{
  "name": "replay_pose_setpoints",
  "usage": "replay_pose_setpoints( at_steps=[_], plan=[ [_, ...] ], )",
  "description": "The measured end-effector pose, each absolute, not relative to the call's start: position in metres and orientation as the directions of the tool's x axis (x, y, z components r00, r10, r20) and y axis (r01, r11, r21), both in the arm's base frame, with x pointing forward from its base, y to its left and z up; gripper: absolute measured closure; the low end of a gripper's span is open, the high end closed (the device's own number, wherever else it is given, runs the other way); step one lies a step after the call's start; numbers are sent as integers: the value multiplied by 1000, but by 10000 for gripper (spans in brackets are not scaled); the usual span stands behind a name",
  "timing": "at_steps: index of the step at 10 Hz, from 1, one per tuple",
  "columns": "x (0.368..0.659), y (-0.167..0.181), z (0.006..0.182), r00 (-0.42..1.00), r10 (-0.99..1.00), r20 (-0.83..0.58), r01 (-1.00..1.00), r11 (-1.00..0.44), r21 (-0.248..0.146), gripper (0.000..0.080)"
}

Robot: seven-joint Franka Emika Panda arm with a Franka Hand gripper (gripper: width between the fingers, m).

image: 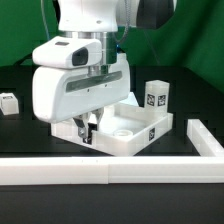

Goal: Assemble square table

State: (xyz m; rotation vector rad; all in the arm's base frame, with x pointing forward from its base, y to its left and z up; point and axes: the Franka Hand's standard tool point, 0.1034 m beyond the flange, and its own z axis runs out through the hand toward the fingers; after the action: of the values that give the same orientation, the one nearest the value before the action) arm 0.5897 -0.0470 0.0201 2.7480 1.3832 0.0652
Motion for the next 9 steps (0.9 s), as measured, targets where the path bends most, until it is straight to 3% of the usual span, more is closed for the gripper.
replay_pose_setpoints(
  at_steps=[4, 6, 7, 8, 9],
  plan=[
    [591, -52, 21, 463, 886, -35, 884, -459, 87, 739],
    [617, -12, 22, 350, 936, -32, 934, -346, 93, 739],
    [632, -3, 24, 243, 970, -30, 965, -238, 111, 739],
    [644, 4, 27, 150, 988, -31, 975, -142, 172, 739],
    [647, 9, 28, 92, 995, -44, 975, -81, 208, 739]
  ],
)
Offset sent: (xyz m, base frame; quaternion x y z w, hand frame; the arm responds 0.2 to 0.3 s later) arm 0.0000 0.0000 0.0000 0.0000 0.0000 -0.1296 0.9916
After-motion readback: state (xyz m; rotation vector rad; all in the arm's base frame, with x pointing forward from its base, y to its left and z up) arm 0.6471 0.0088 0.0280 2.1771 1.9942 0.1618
